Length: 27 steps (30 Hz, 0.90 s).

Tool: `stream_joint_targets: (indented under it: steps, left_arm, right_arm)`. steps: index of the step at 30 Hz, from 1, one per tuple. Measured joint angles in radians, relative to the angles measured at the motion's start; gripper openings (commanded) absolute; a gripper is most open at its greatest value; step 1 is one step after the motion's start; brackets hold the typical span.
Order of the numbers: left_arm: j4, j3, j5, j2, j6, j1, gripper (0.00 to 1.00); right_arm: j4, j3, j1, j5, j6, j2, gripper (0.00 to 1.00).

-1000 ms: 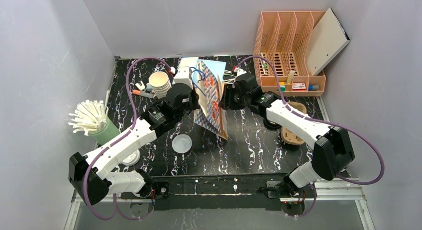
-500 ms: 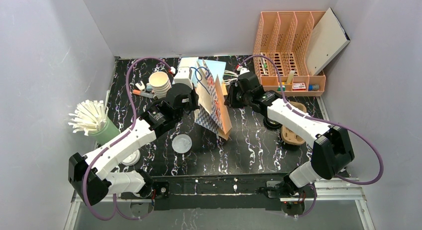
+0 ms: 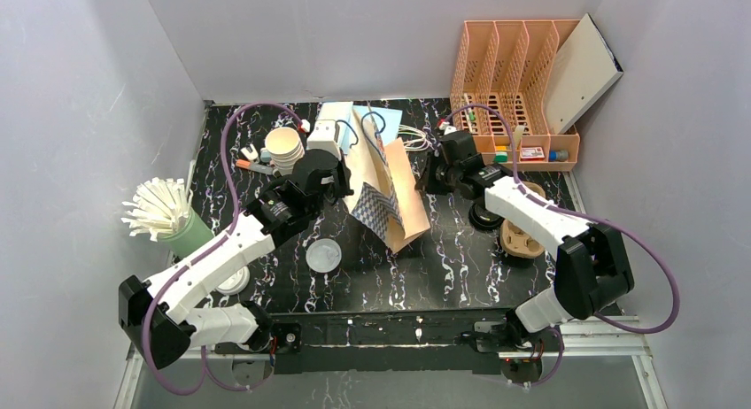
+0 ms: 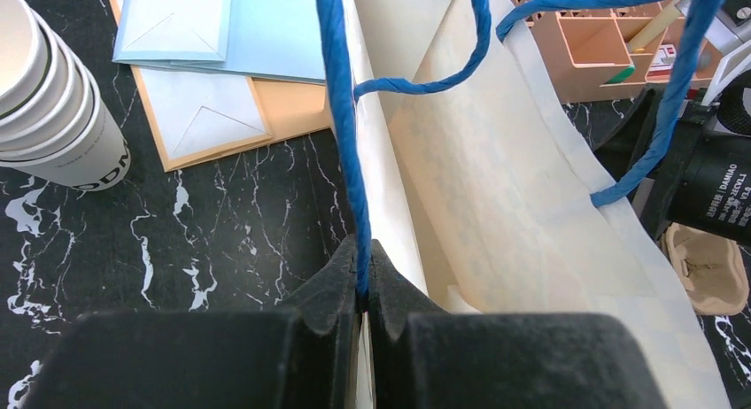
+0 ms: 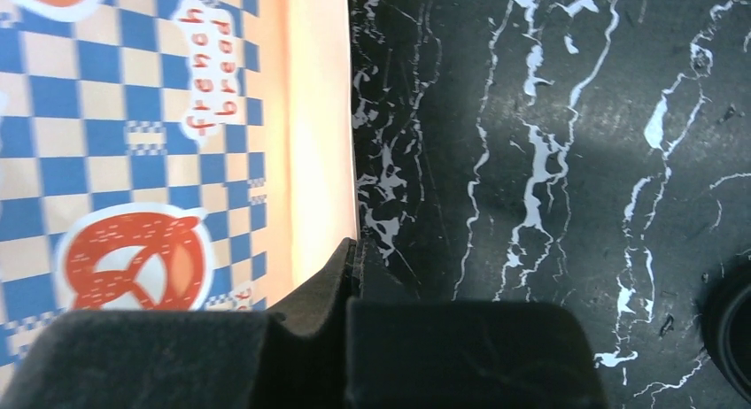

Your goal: Pack the takeout coffee

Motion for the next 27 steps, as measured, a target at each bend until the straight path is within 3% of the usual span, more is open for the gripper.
stream_joint_targets:
  steps: [11,22,27]
  left_arm:
    - [-0.072,0.013,-0.046,-0.034,0.026,0.0,0.0]
    - [-0.105,0.048,-0.071,-0.081,0.056,0.001,0.0]
    - [-0.118,0.059,-0.046,-0.075,0.07,0.002,0.0]
  right_arm:
    - [0.099,-0.195,-0.152,-0.118,0.063,-0.017,0.01]
    - [0.156,-0.29,-0.195,-0.131,0.104,-0.002,0.01]
    - [0.166,-0.29,-0.197,-0.167,0.084,-0.013,0.22]
